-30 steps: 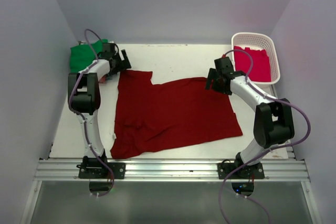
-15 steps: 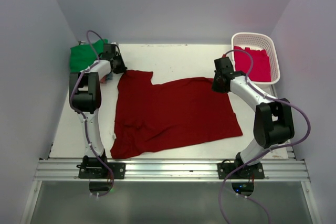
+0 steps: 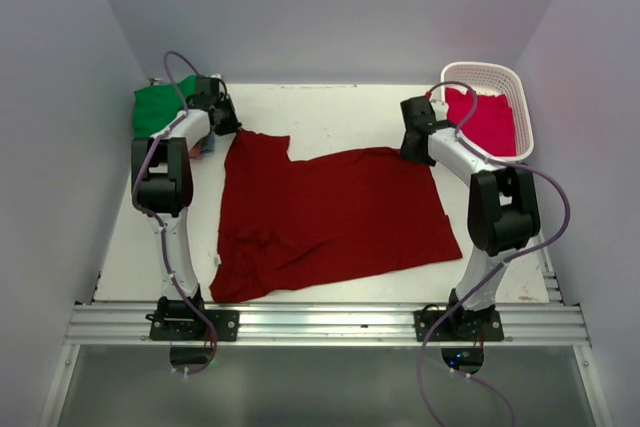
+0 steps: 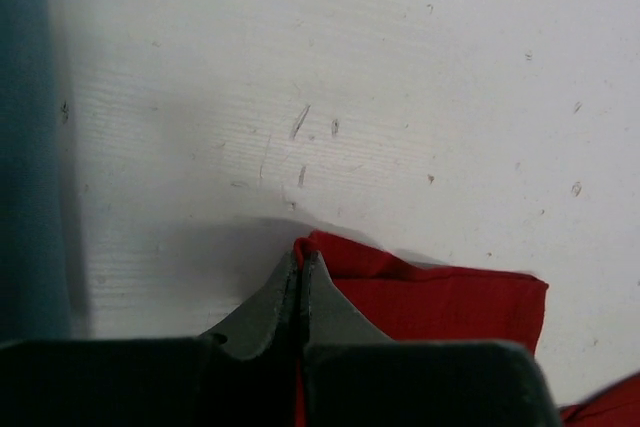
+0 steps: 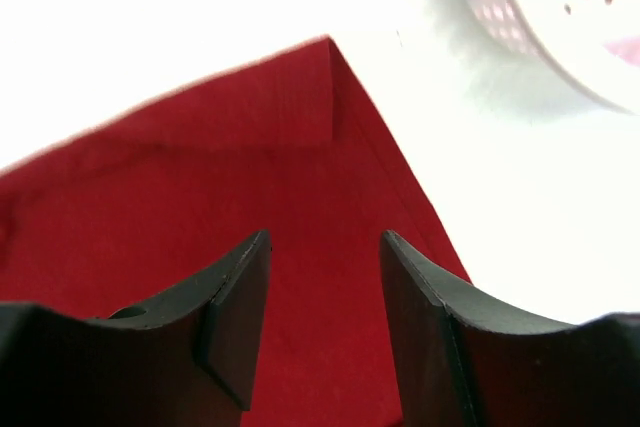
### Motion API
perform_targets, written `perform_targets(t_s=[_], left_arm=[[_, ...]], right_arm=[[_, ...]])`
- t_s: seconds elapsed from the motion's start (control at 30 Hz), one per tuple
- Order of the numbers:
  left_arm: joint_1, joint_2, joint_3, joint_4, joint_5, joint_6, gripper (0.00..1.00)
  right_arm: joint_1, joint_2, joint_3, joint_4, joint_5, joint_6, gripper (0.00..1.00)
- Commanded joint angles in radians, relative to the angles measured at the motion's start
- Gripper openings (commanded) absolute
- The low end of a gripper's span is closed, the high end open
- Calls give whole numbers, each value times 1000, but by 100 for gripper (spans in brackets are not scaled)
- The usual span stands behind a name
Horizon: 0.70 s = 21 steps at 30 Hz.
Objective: Fold and stack the t-shirts
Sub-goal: Fold the tshirt
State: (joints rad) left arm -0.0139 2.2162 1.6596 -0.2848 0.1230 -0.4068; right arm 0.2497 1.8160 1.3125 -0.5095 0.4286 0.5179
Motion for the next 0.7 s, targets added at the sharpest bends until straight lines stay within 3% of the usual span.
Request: perform_targets(t_s=[0.0,0.17,0.33,0.67], left_arm=[[6,-50,57,-16,20,28,0],[6,-49,46,-16,20,37,0],[6,-38,43,-17,26,34,0],[6,-32,46,-17,18,36,0]], right_arm=[[-13,63,102,-3,61,25,52],[-33,118,128,15,85,33,50],[-73,199,146,32,12,51,45],[-98,192,122,74,-48,64,40]])
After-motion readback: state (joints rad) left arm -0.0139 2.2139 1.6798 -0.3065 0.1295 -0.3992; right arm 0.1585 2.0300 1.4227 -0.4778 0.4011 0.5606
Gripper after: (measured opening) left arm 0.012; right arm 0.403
